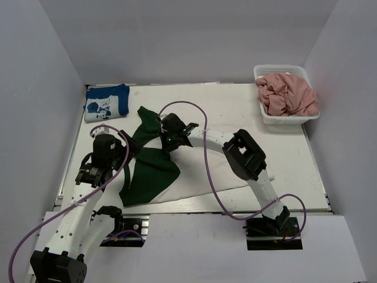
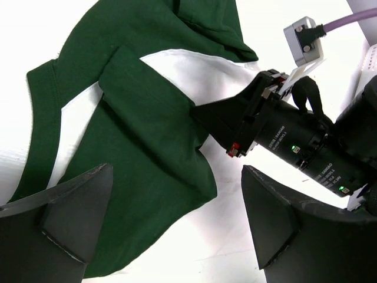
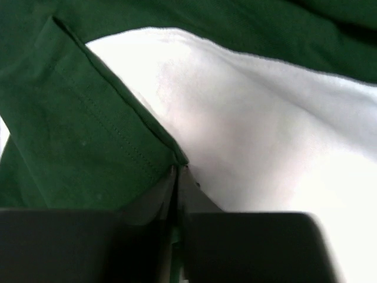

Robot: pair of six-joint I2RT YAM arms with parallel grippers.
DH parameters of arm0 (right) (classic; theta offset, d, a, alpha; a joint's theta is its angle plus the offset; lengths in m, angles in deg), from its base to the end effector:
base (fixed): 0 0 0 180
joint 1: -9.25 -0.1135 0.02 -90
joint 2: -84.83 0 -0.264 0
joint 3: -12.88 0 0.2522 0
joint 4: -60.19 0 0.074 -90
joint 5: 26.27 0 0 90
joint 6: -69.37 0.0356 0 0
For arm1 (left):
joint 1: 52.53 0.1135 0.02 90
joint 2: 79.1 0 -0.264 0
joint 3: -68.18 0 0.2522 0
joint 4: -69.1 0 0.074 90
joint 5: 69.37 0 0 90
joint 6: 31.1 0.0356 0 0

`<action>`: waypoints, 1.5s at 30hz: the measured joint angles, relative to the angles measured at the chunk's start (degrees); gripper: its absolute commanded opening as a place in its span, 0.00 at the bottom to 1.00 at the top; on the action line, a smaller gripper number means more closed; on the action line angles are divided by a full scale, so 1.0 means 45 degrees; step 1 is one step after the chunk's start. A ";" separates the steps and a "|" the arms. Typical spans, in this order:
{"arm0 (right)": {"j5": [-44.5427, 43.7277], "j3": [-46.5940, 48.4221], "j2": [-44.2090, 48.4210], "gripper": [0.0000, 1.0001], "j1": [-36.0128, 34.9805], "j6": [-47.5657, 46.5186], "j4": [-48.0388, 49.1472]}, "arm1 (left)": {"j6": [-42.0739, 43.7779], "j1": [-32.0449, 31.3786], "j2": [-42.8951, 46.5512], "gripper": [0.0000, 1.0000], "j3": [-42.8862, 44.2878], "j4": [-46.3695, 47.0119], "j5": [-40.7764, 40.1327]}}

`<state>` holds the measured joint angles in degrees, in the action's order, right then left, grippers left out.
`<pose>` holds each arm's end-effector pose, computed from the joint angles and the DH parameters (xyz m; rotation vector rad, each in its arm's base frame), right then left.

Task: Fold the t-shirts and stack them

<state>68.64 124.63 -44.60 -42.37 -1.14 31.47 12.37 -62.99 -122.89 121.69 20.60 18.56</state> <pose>0.3102 0.3966 0.1615 -0.7297 2.3798 0.6657 0.1609 -0.0284 0.2701 -0.7291 2.1752 -0.4882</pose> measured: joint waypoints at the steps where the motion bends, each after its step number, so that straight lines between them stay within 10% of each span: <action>1: -0.0005 -0.0112 0.0068 0.00 0.0000 0.0053 0.0024 | -0.0010 0.0000 0.0000 0.99 -0.0005 -0.0010 -0.0024; 22: -0.3706 -0.4240 0.3327 0.05 -0.0151 0.1010 0.2827 | -0.0015 0.0000 -0.0962 0.99 -0.0005 0.0160 -0.0073; 25: -0.4216 -0.4342 0.3327 0.45 -0.0146 0.1311 0.2841 | -0.0063 0.0000 -0.1564 0.99 0.0005 0.0199 -0.0078; 26: -0.4362 -0.4342 0.3327 0.82 -0.0141 0.1234 0.2875 | -0.0112 0.0000 -0.1802 0.99 0.0015 0.0199 -0.0092; 27: -0.4464 -0.4342 0.3327 0.90 -0.0141 0.1316 0.2900 | -0.0126 0.0000 -0.2045 0.99 0.0019 0.0219 -0.0117; 35: -0.5654 -0.3225 0.3405 0.90 -0.0034 0.0612 0.1972 | -0.0189 0.0049 -0.5027 0.99 0.1744 0.0835 -0.1190; 45: -0.5688 -0.5255 0.6708 0.90 0.2234 0.0559 0.1637 | 0.0850 0.0355 -1.2628 0.99 0.8364 0.1035 -0.2599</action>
<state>43.04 100.99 -14.42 -32.31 1.37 38.83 16.20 -61.39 -179.72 159.32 25.26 6.87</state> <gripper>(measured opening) 0.904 0.992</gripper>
